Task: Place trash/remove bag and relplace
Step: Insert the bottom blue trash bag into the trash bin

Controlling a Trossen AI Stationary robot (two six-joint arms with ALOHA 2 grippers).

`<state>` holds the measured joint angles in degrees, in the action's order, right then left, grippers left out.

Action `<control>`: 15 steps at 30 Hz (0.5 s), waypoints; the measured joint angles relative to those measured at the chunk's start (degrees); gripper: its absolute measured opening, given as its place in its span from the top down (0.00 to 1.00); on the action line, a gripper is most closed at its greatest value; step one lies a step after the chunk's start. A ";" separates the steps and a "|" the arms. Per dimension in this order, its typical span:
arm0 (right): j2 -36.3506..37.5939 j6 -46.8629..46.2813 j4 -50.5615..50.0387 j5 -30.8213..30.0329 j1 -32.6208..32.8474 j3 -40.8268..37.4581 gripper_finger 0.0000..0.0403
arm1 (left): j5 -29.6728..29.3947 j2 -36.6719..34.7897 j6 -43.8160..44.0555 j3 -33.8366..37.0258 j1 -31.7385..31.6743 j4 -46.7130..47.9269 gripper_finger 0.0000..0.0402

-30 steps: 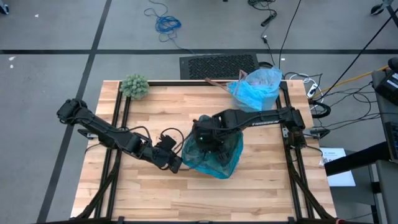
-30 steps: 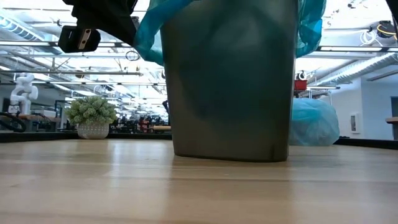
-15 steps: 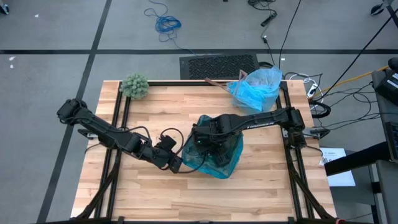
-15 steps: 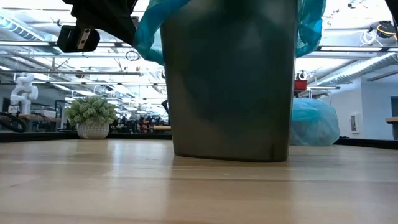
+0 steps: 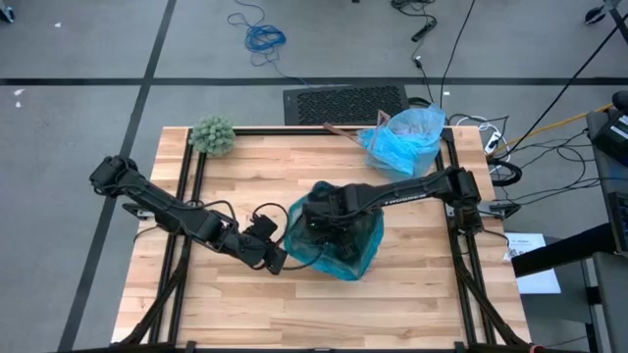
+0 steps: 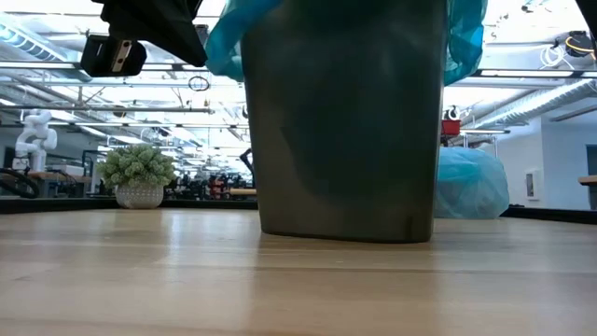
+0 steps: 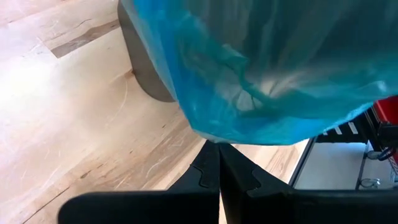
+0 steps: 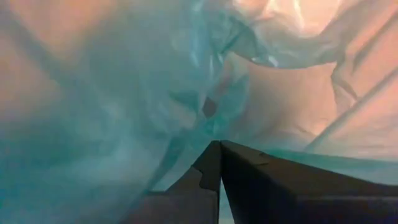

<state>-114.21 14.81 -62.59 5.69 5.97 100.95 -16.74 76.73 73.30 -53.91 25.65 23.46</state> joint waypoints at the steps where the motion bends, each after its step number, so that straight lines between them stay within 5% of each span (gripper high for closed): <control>1: 0.00 -0.38 0.33 -0.01 0.01 -0.52 1.00 | 0.00 0.00 0.00 0.00 0.00 -0.02 1.00; 15: 0.89 -1.95 3.24 0.17 -0.32 -2.19 1.00 | -0.84 -1.39 -0.07 -1.28 0.76 0.12 1.00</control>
<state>-113.32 12.86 -59.35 5.87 5.65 98.75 -17.59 75.34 73.23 -55.19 26.41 23.58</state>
